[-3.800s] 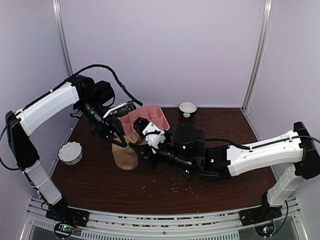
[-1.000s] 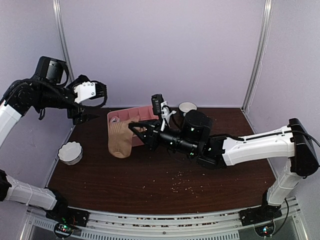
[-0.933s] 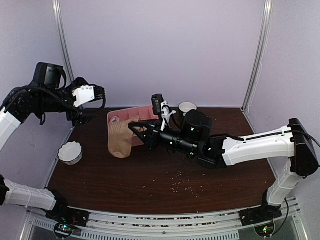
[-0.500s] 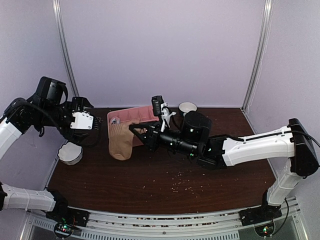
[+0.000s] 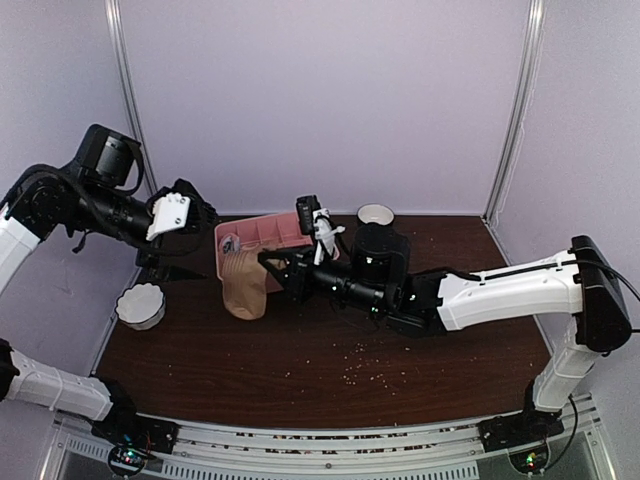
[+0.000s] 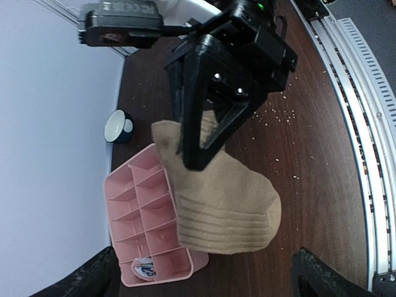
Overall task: Roll the socks
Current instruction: Pass from the right arm to the left
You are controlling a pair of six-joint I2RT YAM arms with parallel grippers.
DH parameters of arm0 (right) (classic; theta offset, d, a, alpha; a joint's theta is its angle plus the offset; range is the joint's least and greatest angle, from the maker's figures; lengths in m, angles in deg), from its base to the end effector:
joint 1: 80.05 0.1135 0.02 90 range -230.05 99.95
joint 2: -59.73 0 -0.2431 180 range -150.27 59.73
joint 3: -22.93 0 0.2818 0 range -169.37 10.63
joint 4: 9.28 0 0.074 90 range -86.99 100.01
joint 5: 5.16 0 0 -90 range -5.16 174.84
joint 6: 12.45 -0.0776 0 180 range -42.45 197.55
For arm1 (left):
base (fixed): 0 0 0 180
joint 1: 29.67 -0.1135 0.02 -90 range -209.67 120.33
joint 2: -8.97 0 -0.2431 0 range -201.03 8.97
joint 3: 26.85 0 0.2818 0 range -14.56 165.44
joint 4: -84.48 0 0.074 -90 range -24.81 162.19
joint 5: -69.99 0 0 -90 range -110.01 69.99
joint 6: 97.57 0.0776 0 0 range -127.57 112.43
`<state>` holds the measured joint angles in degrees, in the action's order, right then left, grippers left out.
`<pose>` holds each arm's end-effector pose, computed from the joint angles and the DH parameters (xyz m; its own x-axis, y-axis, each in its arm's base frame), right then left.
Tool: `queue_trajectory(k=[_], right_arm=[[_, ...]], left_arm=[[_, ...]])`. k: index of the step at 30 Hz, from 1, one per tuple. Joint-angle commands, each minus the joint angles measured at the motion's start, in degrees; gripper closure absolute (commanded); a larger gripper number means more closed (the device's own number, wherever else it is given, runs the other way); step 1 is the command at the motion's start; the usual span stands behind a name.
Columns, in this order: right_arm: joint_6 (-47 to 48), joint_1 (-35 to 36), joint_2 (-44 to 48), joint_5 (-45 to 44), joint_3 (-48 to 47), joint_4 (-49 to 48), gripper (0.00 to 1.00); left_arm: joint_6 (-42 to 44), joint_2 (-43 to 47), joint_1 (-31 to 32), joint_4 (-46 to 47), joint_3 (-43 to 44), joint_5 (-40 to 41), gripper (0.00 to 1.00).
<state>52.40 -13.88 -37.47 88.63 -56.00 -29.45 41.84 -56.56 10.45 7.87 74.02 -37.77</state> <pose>0.1850 0.4315 0.2714 -0.3871 0.1731 -0.9056 -0.8561 0.2973 0.4228 0.1838 -0.1859 0.4002 0.2710 0.7174 -0.6418 0.8964 0.0549 0.4399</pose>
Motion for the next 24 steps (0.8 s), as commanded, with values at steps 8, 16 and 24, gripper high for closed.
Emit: queue_trajectory(k=[8, 16, 24], right_arm=[[-10.42, 0.62, -2.98, -4.99, -4.18, 1.69, 1.0], [-17.33, 0.54, -4.66, -5.27, -6.84, 3.68, 1.0], [-21.86, 0.21, -5.22, -4.27, -7.11, 1.17, 1.0]], left_arm=[[4.53, -3.29, 3.37, 10.24, -5.79, 12.13, 0.06], [11.16, -2.68, 5.46, 13.6, -9.13, 18.77, 0.06], [12.93, -2.78, 5.87, 15.13, -9.97, 20.85, 0.1]])
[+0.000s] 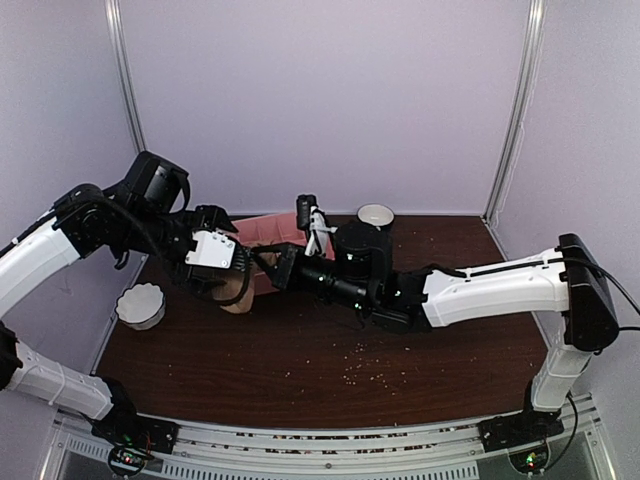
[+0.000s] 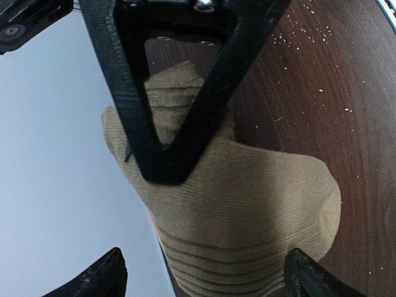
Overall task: Roll the socks
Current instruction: Pass from the right arm to the left
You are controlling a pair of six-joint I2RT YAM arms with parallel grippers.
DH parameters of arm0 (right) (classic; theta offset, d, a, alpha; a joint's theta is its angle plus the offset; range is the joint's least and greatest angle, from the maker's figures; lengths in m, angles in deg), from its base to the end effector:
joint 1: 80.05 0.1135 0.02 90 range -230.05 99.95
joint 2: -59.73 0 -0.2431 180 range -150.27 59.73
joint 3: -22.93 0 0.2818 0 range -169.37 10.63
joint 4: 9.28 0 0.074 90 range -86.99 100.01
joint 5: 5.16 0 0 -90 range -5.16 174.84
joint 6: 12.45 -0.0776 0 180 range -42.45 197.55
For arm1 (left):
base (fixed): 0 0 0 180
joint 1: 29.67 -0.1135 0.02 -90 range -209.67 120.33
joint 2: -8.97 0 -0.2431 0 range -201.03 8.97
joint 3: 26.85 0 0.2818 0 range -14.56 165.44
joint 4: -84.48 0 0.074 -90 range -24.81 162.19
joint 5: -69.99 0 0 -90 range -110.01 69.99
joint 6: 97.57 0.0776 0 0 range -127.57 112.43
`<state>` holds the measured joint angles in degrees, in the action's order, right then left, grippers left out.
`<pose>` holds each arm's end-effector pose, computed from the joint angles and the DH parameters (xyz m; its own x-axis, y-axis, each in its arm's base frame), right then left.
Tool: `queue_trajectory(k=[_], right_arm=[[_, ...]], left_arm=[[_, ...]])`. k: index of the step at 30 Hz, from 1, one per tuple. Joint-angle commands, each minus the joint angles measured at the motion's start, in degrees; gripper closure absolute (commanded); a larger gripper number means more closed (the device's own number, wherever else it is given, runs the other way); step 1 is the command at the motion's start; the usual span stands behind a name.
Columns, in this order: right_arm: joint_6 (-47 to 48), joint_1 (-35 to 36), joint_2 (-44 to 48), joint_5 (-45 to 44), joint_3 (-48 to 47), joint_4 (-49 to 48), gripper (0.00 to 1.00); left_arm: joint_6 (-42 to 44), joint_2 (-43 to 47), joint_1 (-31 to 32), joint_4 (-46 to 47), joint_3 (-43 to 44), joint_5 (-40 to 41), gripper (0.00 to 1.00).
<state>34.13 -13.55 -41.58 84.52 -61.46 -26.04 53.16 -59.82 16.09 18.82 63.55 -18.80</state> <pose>0.1953 0.4482 0.2694 -0.6296 0.2757 -0.7263 -0.6637 0.2951 0.6873 0.2126 -0.2159 0.3385 0.3784 0.8615 -0.3386 0.7682 -0.0882 0.6341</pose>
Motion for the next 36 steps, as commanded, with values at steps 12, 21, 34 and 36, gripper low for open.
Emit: queue_trajectory(k=[12, 21, 34, 36], right_arm=[[-10.56, -0.18, -3.38, 1.71, -2.72, -6.65, 1.0], [-14.67, -0.18, -5.64, 3.04, -4.51, -9.21, 1.0], [-17.25, -0.13, -5.76, 3.28, -3.63, -11.4, 1.0], [-18.0, -0.09, -6.18, 3.86, -4.36, -11.11, 1.0]], left_arm=[[0.79, -0.11, 0.21, 8.72, -0.56, 2.44, 0.23], [-2.69, -0.64, 1.23, 8.68, -0.46, 2.63, 0.23], [-6.4, 0.26, 2.75, 14.22, -5.57, 13.15, 0.49], [-5.84, 0.77, 3.24, 16.57, -6.99, 15.09, 0.57]])
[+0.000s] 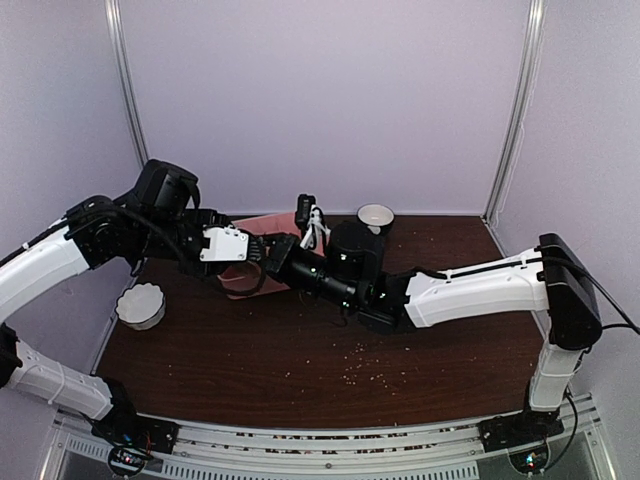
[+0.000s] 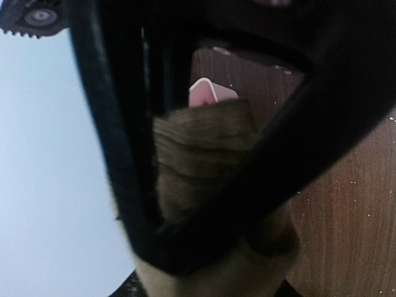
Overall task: Roll the socks
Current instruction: Pass from the right arm to the left
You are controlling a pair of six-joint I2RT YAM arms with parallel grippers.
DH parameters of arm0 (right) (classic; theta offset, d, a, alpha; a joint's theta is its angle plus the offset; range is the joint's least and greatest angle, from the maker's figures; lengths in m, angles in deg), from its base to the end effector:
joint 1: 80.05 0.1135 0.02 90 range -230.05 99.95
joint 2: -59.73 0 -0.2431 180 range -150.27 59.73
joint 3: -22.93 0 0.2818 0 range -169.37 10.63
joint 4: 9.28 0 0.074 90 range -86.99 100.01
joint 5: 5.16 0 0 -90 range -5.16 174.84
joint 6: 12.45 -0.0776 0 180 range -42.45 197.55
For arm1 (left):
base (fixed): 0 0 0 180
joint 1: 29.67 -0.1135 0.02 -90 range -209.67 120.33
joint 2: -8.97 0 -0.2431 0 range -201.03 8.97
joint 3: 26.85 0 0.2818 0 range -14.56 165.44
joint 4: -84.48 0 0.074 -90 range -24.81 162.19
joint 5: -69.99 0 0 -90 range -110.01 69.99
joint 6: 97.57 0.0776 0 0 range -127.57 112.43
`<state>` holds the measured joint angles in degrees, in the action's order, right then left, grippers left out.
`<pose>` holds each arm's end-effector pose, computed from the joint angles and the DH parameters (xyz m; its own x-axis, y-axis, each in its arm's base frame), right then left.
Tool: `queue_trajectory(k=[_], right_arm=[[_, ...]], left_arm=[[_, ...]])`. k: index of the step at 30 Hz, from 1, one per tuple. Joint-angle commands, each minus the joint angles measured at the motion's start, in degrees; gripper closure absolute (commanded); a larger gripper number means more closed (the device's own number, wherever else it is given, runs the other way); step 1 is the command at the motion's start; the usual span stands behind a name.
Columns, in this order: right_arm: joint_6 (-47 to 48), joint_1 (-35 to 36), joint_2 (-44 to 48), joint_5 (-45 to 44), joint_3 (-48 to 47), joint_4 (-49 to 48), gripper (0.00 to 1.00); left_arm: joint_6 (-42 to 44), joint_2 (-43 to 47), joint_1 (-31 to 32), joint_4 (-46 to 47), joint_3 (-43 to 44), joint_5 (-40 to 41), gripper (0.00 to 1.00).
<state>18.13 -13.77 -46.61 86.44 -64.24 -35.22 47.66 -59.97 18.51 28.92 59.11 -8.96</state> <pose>0.2012 0.4633 0.2721 -0.7734 0.3792 -0.5080 -0.5121 0.0987 0.8532 0.2242 -0.2282 0.3293 0.2818 0.8942 -0.3480 0.7014 0.0555 0.7106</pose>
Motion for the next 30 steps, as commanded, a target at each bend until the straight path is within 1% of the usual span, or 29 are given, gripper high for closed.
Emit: queue_trajectory(k=[1, 5, 6, 7, 8, 9, 11, 12, 15, 17, 18, 19, 20, 22, 25, 27, 28, 29, 30], right_arm=[[-2.53, 0.18, -1.29, 2.08, -1.83, -1.98, 1.0], [-4.68, 0.33, -1.99, 2.96, -2.56, -1.85, 1.0], [-5.05, 0.34, -2.17, 3.35, -2.92, -1.38, 1.0], [-5.36, 0.34, -2.24, 3.43, -3.11, -0.8, 1.0], [-5.48, 0.42, -2.11, 3.37, -3.1, -0.3, 1.0], [-5.6, 0.37, -1.85, 3.02, -2.84, 0.3, 0.95], [-5.25, 0.4, -1.17, 2.04, -1.74, 0.83, 0.81], [-4.76, 0.42, -0.74, 1.62, -1.0, 0.58, 0.76], [-1.42, 0.34, 0.64, 1.58, 0.89, -0.48, 0.54], [5.32, 0.14, 2.99, 0.97, 2.77, 0.2, 0.42], [9.58, 0.12, 4.56, -0.17, 4.26, 1.04, 0.37], [14.03, 0.14, 6.49, -1.17, 6.17, 1.38, 0.34], [18.63, 0.17, 8.54, -2.12, 8.19, 1.07, 0.27], [27.5, 0.52, 12.58, -3.48, 12.41, 0.33, 0.19], [40.49, 1.76, 17.44, -3.84, 17.66, -2.07, 0.12], [45.77, 2.59, 19.33, -3.5, 18.66, -1.78, 0.07], [47.57, 2.89, 19.95, -3.0, 18.57, -1.37, 0.02], [49.03, 3.32, 20.35, -2.52, 18.37, -1.17, 0.0], [50.76, 3.89, 20.6, -2.28, 18.01, -1.17, 0.0]], left_arm=[[-0.11, 1.07, 1.04, 7.53, -2.98, 6.01, 0.61], [1.41, 0.81, 1.3, 10.8, -4.05, 9.06, 0.79], [1.49, 0.53, 1.3, 11.12, -3.92, 9.65, 0.87], [1.27, 0.29, 1.3, 11.25, -3.59, 10.05, 0.98], [0.88, 0.02, 1.3, 11.11, -3.09, 10.05, 1.0], [0.13, -0.1, 1.3, 10.32, -2.3, 9.54, 1.0], [-2.79, -0.49, 1.3, 7.66, -0.14, 7.88, 1.0], [-4.28, -0.82, 1.3, 5.73, 1.74, 6.97, 1.0], [-9.3, -2.7, 1.25, -2.46, 7.11, 2.46, 1.0], [-12.55, -4.43, 0.99, -8.87, 11.16, -1.86, 1.0], [-14.05, -5.16, 0.84, -11.91, 13.27, -5.05, 1.0], [-15.86, -6.0, 0.59, -14.54, 15.41, -6.49, 1.0], [-17.34, -6.73, 0.13, -17.12, 17.63, -9.2, 1.0], [-20.14, -8.39, -0.74, -21.76, 21.58, -13.14, 1.0], [-23.7, -10.56, -2.27, -26.77, 25.98, -18.95, 1.0], [-25.24, -12.07, -2.92, -30.22, 28.23, -22.54, 1.0], [-25.88, -12.75, -3.0, -31.55, 28.95, -23.87, 1.0], [-26.29, -13.37, -3.01, -32.43, 29.4, -24.9, 1.0], [-26.52, -13.74, -3.07, -33.29, 29.62, -26.03, 1.0]])
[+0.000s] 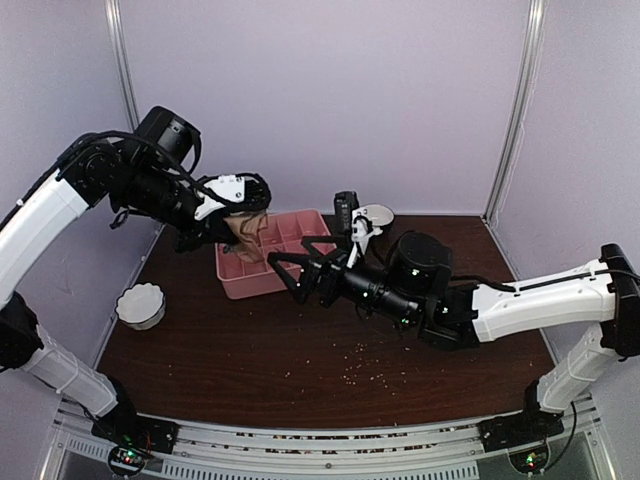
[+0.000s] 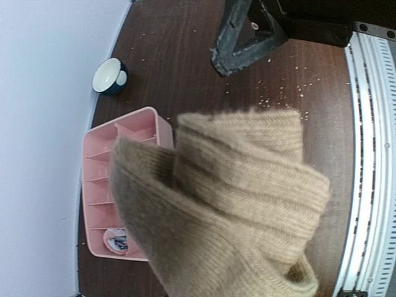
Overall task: Roll the socks
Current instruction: Pass from the right arm to the left, then pass from the left arm to the right
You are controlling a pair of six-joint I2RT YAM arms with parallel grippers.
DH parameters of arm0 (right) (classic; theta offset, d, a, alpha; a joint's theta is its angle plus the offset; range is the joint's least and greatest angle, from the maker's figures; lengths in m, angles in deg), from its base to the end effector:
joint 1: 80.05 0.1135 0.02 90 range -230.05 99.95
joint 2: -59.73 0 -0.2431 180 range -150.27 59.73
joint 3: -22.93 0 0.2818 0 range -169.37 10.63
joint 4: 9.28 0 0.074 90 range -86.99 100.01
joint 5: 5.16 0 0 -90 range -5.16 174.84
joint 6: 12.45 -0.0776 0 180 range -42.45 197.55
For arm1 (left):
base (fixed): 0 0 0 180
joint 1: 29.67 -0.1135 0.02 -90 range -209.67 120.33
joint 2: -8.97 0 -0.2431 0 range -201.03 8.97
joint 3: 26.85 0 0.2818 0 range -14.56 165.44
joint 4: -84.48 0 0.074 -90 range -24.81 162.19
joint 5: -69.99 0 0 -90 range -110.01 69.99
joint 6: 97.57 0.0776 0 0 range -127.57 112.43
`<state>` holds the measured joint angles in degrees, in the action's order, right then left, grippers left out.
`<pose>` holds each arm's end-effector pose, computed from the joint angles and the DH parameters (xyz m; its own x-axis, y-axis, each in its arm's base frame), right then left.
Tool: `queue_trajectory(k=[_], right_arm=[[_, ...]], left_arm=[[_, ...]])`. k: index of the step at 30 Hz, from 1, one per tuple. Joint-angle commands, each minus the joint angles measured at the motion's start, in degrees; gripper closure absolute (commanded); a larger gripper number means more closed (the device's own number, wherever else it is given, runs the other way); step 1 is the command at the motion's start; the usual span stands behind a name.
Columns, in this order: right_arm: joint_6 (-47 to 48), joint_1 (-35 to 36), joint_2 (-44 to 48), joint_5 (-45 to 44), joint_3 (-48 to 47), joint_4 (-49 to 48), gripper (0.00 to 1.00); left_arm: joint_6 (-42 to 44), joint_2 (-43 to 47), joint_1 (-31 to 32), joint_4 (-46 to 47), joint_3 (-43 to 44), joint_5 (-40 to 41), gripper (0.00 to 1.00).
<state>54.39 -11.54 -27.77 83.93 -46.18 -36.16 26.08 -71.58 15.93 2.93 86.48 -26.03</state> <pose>0.1575 0.3966 0.2898 -0.3139 0.2761 -0.9084 -0.8714 0.2962 0.3911 0.2157 -0.2319 0.3922 -0.0175 0.8055 -0.5924 0.9233 0.2404 0.2996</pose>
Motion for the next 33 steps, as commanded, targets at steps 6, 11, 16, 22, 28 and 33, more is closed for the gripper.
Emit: queue_trajectory(k=[6, 11, 16, 22, 28, 33], right_arm=[[22.86, 3.94, -1.12, 2.08, -7.44, 6.61, 0.0], [26.19, 4.0, -2.92, 2.14, -11.39, 10.17, 0.0], [26.78, 4.0, -4.56, 2.43, -14.15, 13.24, 0.0], [25.46, 2.95, -5.57, 5.14, -16.03, 14.91, 0.19], [23.4, 1.79, -5.01, 11.73, -16.48, 14.35, 0.75], [20.54, 1.45, -4.89, 13.4, -15.69, 12.88, 1.0]], left_arm=[[-4.92, -3.91, -0.52, -10.95, 3.64, -15.19, 1.0], [-4.49, -4.47, -0.52, -13.7, 5.31, -20.42, 1.0], [-3.88, -4.58, -0.52, -14.86, 5.97, -22.55, 1.0], [-1.47, -4.61, -0.52, -17.35, 5.91, -26.29, 1.0], [0.29, -3.89, -0.49, -17.92, 5.32, -27.03, 1.0], [-0.57, -3.16, -0.41, -15.54, 5.42, -25.64, 1.0]])
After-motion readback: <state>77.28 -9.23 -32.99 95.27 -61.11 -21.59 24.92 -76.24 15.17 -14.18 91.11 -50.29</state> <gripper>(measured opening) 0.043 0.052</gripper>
